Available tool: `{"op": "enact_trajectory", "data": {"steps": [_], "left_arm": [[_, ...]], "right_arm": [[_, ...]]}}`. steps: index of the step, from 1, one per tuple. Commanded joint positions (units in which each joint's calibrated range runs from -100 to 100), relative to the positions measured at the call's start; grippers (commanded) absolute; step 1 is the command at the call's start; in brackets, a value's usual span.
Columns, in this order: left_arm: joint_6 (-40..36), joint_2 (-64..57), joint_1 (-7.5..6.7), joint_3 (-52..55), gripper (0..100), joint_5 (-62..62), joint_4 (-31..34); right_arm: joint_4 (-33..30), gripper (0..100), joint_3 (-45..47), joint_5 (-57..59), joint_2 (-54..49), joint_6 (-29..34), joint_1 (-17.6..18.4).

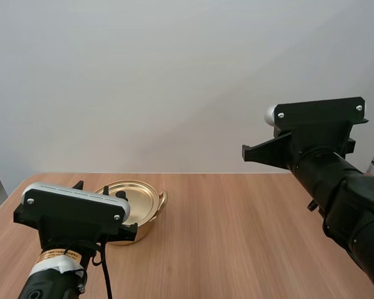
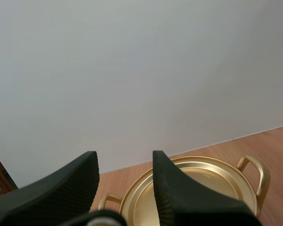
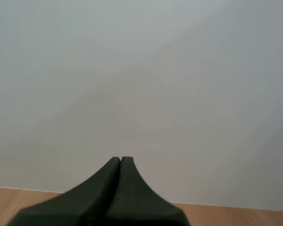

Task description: Open the pot, put the car inside, and close it

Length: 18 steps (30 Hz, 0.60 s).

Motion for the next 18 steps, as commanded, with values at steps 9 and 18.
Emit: {"op": "enact_trajectory", "data": {"steps": [9,18], "left_arm": [[0.0,0.0,0.05,0.0,61,-0.1,0.1],[0.0,0.0,0.05,0.0,61,-0.1,0.1]], "right_arm": [[-0.2,0,16.9,-11.2,-10.7,0.0,0.5],[0.6,0,24.5,-12.4,-25.6,0.0,2.1]]}}
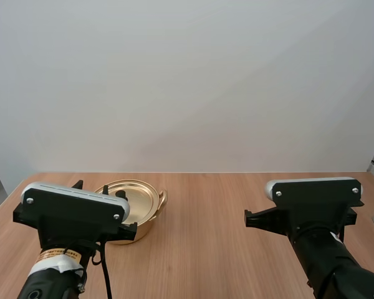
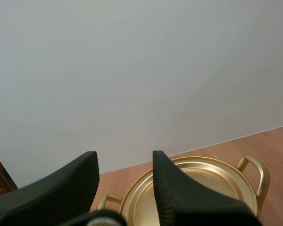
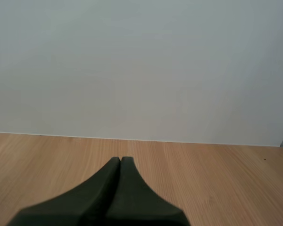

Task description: Open the pot, put the car inside, and close it

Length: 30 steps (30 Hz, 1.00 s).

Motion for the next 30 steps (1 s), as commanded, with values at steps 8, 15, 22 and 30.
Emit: {"op": "enact_trajectory", "data": {"steps": [8,15,22,30], "left_arm": [[0.0,0.0,0.05,0.0,61,-0.1,0.0],[0.0,0.0,0.05,0.0,61,-0.1,0.0],[0.0,0.0,0.05,0.0,61,-0.1,0.0],[0.0,0.0,0.05,0.0,61,-0.1,0.0]], "right_arm": [[-0.5,0,0.0,-3.0,-9.4,0.0,0.0],[-6.1,0,0.0,-7.9,-9.4,2.4,0.0],[-56.6,0,0.0,-11.5,-9.4,48.7,0.0],[-79.3,0,0.0,11.3,-9.4,70.0,0.0]]}}
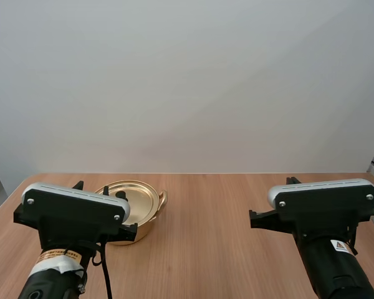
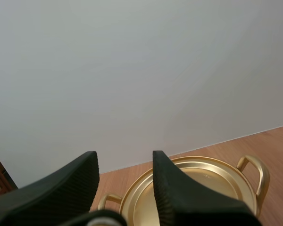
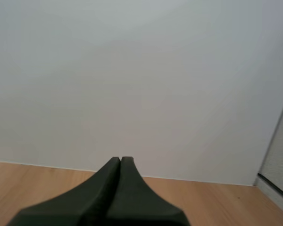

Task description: Open the pot, put the car inside, and close it

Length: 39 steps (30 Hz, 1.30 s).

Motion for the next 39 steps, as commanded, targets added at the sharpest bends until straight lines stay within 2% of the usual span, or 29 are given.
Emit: {"op": "enact_trajectory", "data": {"steps": [1,3,6,8,10,22,23,25,27,28,29,31,34,37,39], "left_arm": [[-0.2,0.0,0.05,0.0,61,-0.1,-0.3],[-4.1,0.0,0.05,0.0,61,1.2,-3.1],[-9.6,0.0,0.05,0.0,61,8.9,-4.2],[-10.2,0.0,0.05,0.0,61,17.8,-4.2],[-10.4,0.0,0.05,0.0,61,18.2,-5.0],[-10.4,0.0,0.05,0.0,60,17.8,-6.1],[-10.4,0.0,0.05,0.0,57,17.8,-6.3],[-10.4,0.0,0.05,0.0,37,17.8,-6.3],[-10.4,0.0,0.05,0.0,5,18.0,-6.7],[-10.3,0.0,0.05,0.0,0,18.0,-6.7],[-10.3,0.0,0.05,0.0,0,18.0,-6.7],[-10.3,0.0,0.05,0.0,0,18.0,-6.7],[-10.3,0.0,0.05,0.0,0,18.0,-6.7],[-10.3,0.0,0.05,0.0,0,17.6,-6.7],[-10.3,0.0,0.05,0.0,0,17.6,-6.7]], "right_arm": [[-54.4,0,0.0,12.3,0.0,53.0,0.0],[-58.6,0,0.0,13.3,0.0,57.5,0.0],[-63.4,0,0.0,17.6,0.0,60.6,0.0],[-63.6,0,0.0,22.1,0.0,60.7,0.0],[-63.6,0,0.0,28.0,0.0,60.8,0.1],[-62.8,0,0.0,27.5,0.0,61.0,0.1],[-62.4,0,0.0,27.5,0.0,61.0,0.1],[-60.9,0,0.0,27.5,0.0,61.0,0.1],[-60.2,0,0.0,27.8,0.0,60.8,0.1],[-62.0,0,0.0,27.5,0.0,60.7,0.1],[-64.4,0,0.0,27.5,0.0,60.8,0.1],[-65.0,0,0.0,27.7,0.0,61.1,0.1],[-62.7,0,0.0,27.9,0.0,61.1,0.1],[-57.1,0,0.0,28.6,0.0,61.7,0.1],[-56.6,0,0.0,28.6,0.0,62.5,0.1]]}}
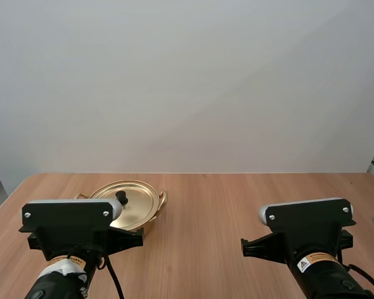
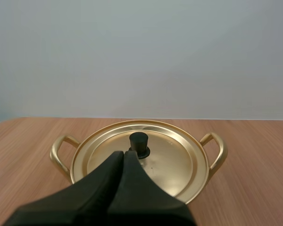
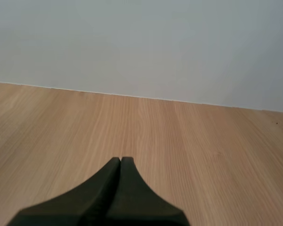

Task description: Open the pot, put the car inside, and close it

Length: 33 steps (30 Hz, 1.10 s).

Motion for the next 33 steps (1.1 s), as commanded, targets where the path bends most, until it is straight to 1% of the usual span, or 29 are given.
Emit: {"op": "enact_trajectory", "data": {"steps": [1,6,33], "left_arm": [[0.0,0.0,0.05,0.0,0,0.0,-0.1],[0.0,0.0,0.05,0.0,0,0.0,-0.1],[0.0,0.0,0.05,0.0,0,0.0,-0.1]], "right_arm": [[6.2,0,0.0,0.2,0.0,3.2,0.0],[3.2,0,0.0,-0.2,0.0,3.2,0.0],[3.5,0,0.0,-0.3,0.0,3.2,0.0]]}}
